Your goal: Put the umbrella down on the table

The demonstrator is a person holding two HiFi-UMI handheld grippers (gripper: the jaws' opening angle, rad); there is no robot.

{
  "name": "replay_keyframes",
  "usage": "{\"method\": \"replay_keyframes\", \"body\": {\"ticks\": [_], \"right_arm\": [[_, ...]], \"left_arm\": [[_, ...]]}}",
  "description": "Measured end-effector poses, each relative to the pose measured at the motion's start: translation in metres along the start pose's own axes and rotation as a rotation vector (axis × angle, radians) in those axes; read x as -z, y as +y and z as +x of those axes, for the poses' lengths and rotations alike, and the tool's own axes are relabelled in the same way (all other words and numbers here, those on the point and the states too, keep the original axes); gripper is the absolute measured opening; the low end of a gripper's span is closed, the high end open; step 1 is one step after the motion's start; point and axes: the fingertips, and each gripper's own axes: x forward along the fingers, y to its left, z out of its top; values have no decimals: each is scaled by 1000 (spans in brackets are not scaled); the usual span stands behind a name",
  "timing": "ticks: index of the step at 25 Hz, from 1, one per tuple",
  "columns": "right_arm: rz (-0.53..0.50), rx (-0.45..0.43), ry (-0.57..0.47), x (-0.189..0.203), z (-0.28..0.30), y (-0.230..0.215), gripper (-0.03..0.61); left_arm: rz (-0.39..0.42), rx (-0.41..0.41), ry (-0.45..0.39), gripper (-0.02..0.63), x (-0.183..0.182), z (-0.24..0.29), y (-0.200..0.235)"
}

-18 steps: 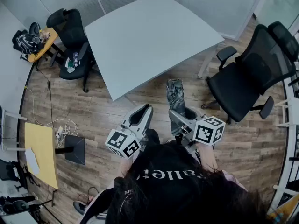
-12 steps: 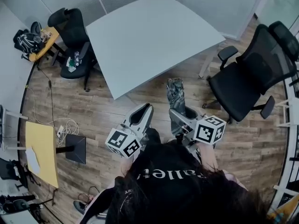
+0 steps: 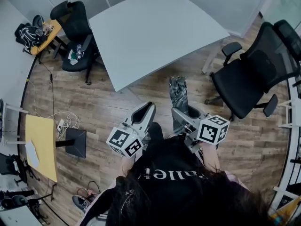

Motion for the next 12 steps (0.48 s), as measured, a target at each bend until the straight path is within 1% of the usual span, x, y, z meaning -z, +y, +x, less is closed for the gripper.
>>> {"method": "replay_keyframes", "body": {"ticks": [5, 12], "right_arm": [[10, 17, 3, 7, -5, -2, 238], [36, 61, -34, -5, -11, -20, 238]], "left_arm": [[-1, 6, 6, 57, 2, -1, -1], [-8, 38, 31, 57, 5, 16, -1]]}}
